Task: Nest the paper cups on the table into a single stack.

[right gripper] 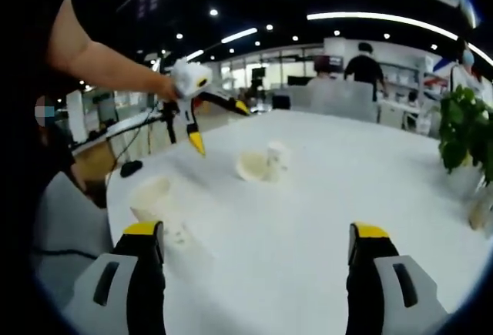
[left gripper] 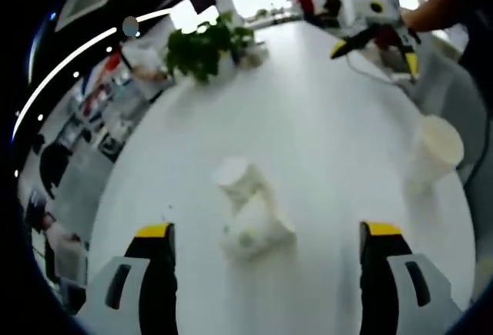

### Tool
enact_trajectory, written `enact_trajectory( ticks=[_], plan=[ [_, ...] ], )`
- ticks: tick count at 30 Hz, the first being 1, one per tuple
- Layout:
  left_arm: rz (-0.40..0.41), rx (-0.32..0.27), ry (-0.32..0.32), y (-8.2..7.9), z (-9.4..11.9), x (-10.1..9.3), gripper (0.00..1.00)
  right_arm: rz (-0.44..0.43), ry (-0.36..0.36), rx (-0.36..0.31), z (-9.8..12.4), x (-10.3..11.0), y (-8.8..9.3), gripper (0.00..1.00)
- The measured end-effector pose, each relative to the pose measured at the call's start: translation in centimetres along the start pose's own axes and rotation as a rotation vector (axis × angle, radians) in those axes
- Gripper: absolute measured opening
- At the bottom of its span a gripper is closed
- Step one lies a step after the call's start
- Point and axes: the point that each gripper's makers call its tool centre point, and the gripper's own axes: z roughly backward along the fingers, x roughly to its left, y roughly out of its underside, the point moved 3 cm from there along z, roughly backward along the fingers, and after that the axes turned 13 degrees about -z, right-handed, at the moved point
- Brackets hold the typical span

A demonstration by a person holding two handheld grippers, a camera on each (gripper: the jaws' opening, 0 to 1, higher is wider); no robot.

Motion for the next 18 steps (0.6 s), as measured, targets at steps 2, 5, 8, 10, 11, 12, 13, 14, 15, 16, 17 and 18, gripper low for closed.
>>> enact_trajectory(
  ticks=[2, 5, 8, 10, 11, 12, 13, 14, 15, 16, 17, 18],
  plan=[
    [-0.02, 0.008, 0.011, 0.1, -0.5, 0.2, 0.95, -0.005, 0.003, 0.0, -0.1, -0.2, 0.1, 0.98],
    [-0.074, 0.011, 0.033, -0.2, -1.3, 0.3, 0.94, -0.014, 0.004, 0.004, -0.4, -0.1, 0.4, 0.97],
    [-0.14, 0.034, 0.071, 0.2, -2.1, 0.2, 0.9, -0.02, 0.001, 0.015, -0.6, 0.1, 1.0, 0.97],
    [-0.144, 0.039, 0.082, 0.4, -2.5, 0.2, 0.87, -0.023, 0.0, 0.022, -0.7, 0.2, 1.2, 0.97],
    [-0.145, 0.04, 0.09, 0.4, -2.8, 0.1, 0.85, -0.025, 0.0, 0.023, -0.6, 0.1, 1.2, 0.96],
    [-0.144, 0.044, 0.096, 0.6, -3.1, 0.2, 0.84, -0.026, 0.0, 0.022, -0.6, 0.1, 1.3, 0.96],
    [-0.145, 0.057, 0.108, 1.0, -3.4, 0.1, 0.84, -0.03, 0.002, 0.02, -0.5, 0.0, 1.3, 0.96],
    [-0.146, 0.063, 0.115, 1.3, -3.8, 0.1, 0.82, -0.034, 0.004, 0.021, -0.5, 0.0, 1.4, 0.96],
    [-0.146, 0.069, 0.123, 1.5, -4.0, 0.0, 0.81, -0.037, 0.005, 0.022, -0.5, -0.1, 1.4, 0.96],
    [-0.155, 0.081, 0.129, 1.9, -4.3, -0.1, 0.8, -0.038, 0.007, 0.025, -0.4, -0.1, 1.5, 0.96],
    [-0.154, 0.084, 0.13, 2.1, -4.6, -0.2, 0.79, -0.039, 0.01, 0.025, -0.4, -0.1, 1.6, 0.96],
    [-0.164, 0.101, 0.14, 2.5, -4.9, -0.3, 0.79, -0.044, 0.012, 0.026, -0.3, -0.2, 1.7, 0.96]
  ],
)
